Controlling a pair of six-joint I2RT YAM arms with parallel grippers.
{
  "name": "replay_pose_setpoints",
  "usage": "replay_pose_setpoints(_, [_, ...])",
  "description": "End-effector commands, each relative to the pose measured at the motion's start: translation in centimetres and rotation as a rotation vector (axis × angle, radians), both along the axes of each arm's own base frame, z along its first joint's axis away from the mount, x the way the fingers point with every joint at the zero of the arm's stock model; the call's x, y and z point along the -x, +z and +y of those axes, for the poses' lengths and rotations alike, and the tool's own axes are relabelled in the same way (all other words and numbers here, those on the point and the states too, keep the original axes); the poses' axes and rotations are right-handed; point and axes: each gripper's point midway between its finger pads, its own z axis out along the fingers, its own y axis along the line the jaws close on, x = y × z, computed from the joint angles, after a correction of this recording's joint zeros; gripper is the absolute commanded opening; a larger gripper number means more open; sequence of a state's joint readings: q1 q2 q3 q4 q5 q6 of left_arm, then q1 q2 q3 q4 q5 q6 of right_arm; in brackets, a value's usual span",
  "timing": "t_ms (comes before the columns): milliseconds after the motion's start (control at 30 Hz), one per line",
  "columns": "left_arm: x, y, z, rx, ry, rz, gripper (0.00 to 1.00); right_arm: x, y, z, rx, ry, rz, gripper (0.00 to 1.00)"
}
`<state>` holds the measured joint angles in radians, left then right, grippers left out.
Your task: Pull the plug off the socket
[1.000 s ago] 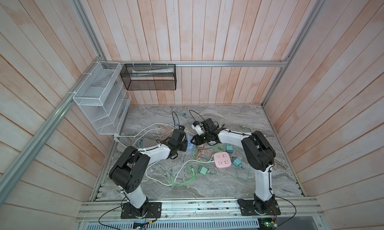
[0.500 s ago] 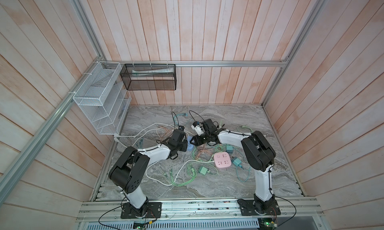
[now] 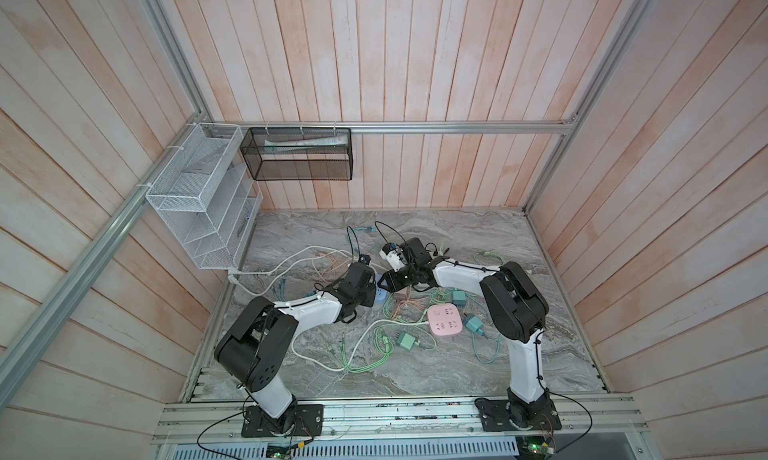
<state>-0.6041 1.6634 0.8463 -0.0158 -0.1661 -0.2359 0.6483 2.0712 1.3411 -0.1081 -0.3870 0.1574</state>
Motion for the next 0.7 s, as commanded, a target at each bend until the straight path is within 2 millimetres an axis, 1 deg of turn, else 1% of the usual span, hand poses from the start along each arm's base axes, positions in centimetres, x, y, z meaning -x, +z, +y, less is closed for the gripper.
replay_pose_setpoints(0, [-1.0,3.7,-2.8,0.069,-0.055,-0.096,0.28,2.8,-6.7,-4.1,0.225,-0.048,0.114,0.48])
replay_pose_setpoints(100, [-1.1,3.7,-2.3,0.084,-0.016,-0.088,0.28,3.2,-7.2,-4.3,0.233,-0.048,0.127,0.47])
replay_pose_setpoints(200, [-1.5,3.9,-1.4,0.172,0.026,-0.052,0.28,3.2,-7.3,-4.3,0.240,-0.050,0.123,0.47])
replay_pose_setpoints(267, [-1.6,4.1,-1.1,0.195,0.039,-0.058,0.28,3.1,-7.4,-4.3,0.247,-0.049,0.120,0.46])
replay_pose_setpoints(467, [-0.5,3.1,-2.0,0.095,-0.018,-0.039,0.28,3.1,-7.6,-4.3,0.252,-0.051,0.119,0.46])
replay_pose_setpoints(533, [-0.3,2.6,-2.0,0.065,-0.020,-0.034,0.28,3.0,-7.5,-4.3,0.253,-0.053,0.116,0.46])
replay_pose_setpoints(667, [0.2,2.7,-2.1,-0.013,-0.041,-0.069,0.27,2.9,-7.6,-4.4,0.261,-0.049,0.114,0.46])
